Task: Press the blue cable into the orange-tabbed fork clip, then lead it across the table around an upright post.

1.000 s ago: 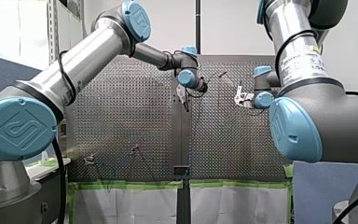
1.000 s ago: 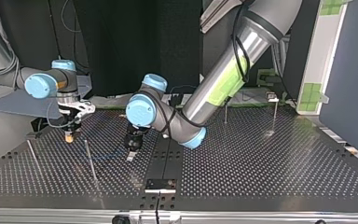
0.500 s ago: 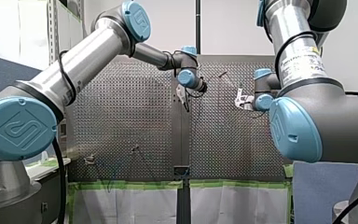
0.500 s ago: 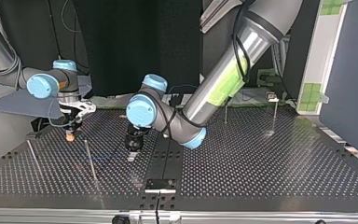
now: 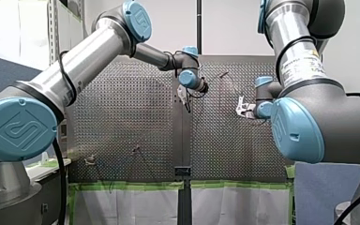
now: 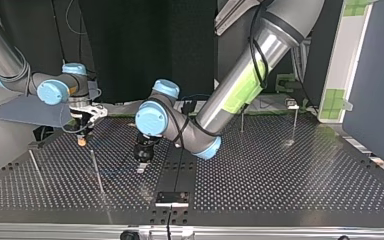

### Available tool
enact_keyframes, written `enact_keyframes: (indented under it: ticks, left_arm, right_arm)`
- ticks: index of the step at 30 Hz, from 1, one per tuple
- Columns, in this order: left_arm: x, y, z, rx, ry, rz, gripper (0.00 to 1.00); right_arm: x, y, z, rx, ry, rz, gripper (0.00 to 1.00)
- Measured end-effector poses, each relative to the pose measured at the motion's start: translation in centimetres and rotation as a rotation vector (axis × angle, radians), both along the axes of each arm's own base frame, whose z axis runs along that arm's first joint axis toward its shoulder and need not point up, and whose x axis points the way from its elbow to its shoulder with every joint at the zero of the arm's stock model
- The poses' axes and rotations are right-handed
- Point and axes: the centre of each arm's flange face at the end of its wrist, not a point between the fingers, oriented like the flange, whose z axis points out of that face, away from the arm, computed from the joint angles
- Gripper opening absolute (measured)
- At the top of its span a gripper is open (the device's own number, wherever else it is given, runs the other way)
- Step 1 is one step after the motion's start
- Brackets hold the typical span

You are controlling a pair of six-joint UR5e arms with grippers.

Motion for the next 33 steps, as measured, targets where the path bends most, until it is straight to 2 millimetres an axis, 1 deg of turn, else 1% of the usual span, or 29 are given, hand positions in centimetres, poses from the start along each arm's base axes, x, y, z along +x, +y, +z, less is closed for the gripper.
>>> enact_keyframes:
  ticks: [5,10,18,26,33]
  left_arm:
    - [0.0,0.0,0.0,-0.003,0.002,0.000,1.00]
    - [0.1,0.1,0.0,-0.008,0.004,0.000,1.00]
    - [0.2,0.2,0.0,-0.017,0.010,0.003,1.00]
    - [0.3,0.3,0.0,-0.016,0.009,0.005,1.00]
    - [0.3,0.3,0.0,-0.014,0.008,0.005,1.00]
  right_arm:
    - [0.1,0.0,-0.5,0.004,0.012,0.002,0.00]
    - [0.2,0.0,-1.6,0.015,0.027,0.003,0.00]
    - [0.1,-0.4,-2.6,0.001,0.031,0.001,0.00]
    - [0.1,-0.7,-4.5,0.004,0.033,0.001,0.00]
    - [0.0,-0.9,-4.9,-0.008,0.030,-0.002,0.00]
